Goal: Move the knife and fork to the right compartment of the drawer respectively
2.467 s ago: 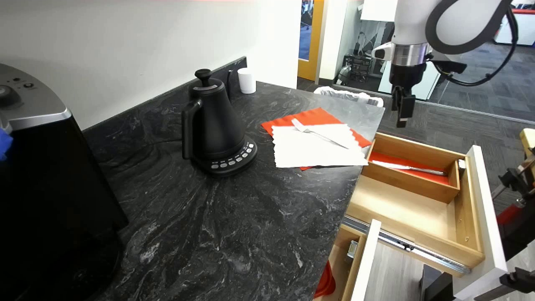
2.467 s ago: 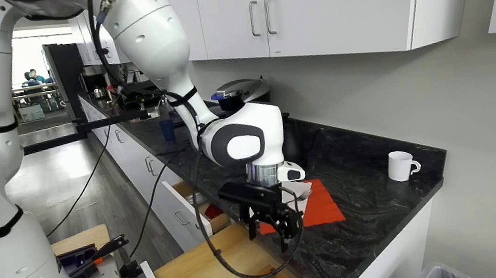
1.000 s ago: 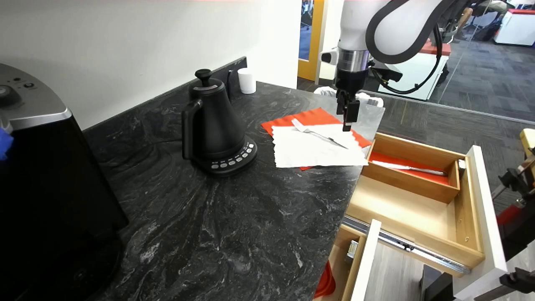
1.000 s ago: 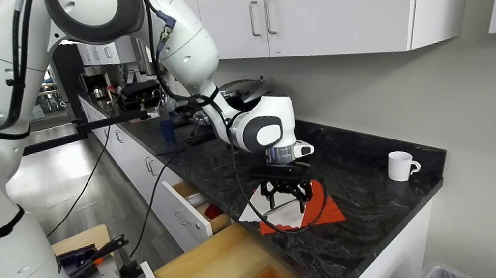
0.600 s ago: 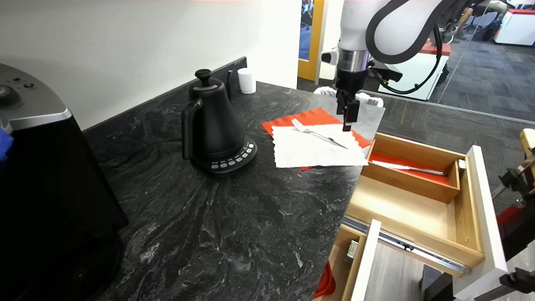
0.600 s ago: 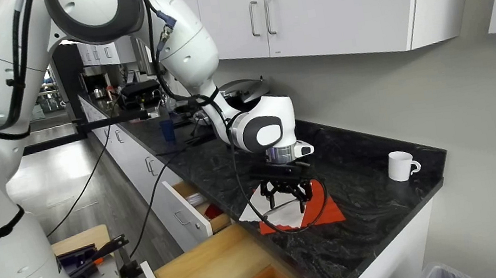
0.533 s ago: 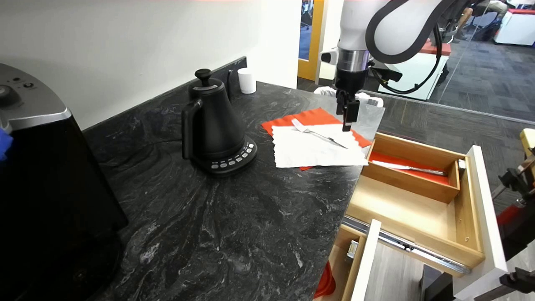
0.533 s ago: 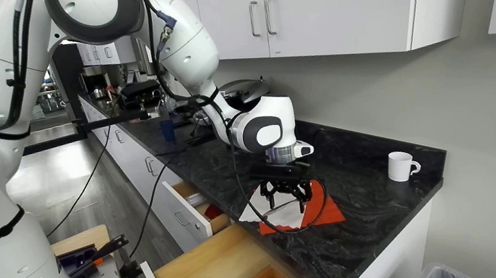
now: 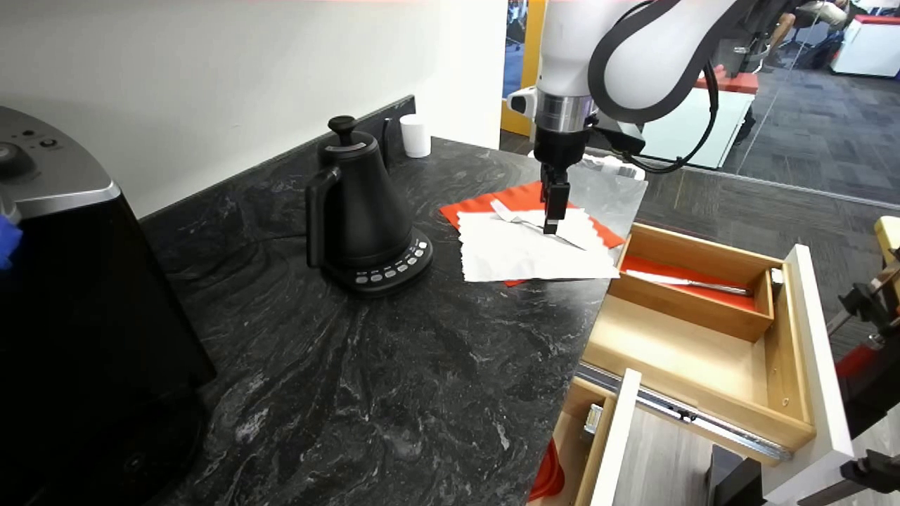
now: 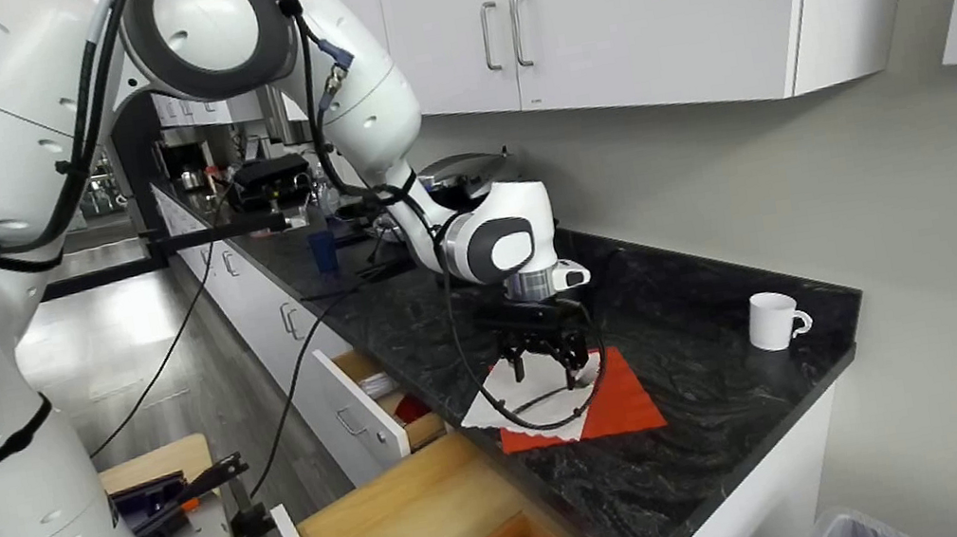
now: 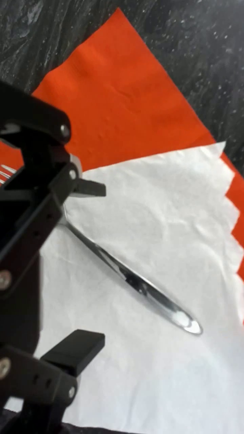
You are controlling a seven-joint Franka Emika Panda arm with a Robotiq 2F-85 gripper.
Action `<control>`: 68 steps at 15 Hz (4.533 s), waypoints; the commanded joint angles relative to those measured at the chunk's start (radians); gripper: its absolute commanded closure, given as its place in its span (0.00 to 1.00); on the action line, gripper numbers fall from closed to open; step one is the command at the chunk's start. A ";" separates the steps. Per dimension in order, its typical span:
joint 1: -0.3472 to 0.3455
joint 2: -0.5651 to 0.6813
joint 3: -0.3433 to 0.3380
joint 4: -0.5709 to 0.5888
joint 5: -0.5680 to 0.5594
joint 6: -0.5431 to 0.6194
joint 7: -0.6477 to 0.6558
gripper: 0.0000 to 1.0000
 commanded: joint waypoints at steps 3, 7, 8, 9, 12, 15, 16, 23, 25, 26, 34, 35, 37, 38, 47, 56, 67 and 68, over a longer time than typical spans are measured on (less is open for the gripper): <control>0.125 0.039 -0.099 0.052 -0.011 0.013 0.294 0.00; 0.147 0.049 -0.128 0.061 0.014 0.016 0.439 0.00; 0.146 0.051 -0.131 0.062 0.020 0.016 0.463 0.00; 0.145 0.055 -0.135 0.064 0.026 0.014 0.486 0.00; 0.110 0.063 -0.111 0.068 0.072 0.001 0.477 0.00; 0.092 0.066 -0.095 0.067 0.117 0.001 0.460 0.00; 0.085 0.069 -0.087 0.067 0.133 0.003 0.453 0.00; 0.072 0.072 -0.069 0.065 0.191 0.016 0.449 0.26; 0.073 0.070 -0.070 0.061 0.194 0.021 0.450 0.39; 0.074 0.069 -0.070 0.060 0.195 0.022 0.451 0.47; 0.083 0.066 -0.082 0.052 0.193 0.026 0.466 0.13; 0.083 0.066 -0.083 0.052 0.192 0.027 0.467 0.08; 0.083 0.062 -0.085 0.048 0.192 0.030 0.469 0.01; 0.087 0.058 -0.090 0.046 0.189 0.036 0.473 0.00; 0.086 0.052 -0.095 0.031 0.187 0.074 0.467 0.27; 0.086 0.049 -0.100 0.028 0.192 0.074 0.481 0.87; 0.085 -0.013 -0.082 -0.017 0.194 0.070 0.461 0.96; 0.080 -0.025 -0.073 -0.025 0.196 0.066 0.453 0.96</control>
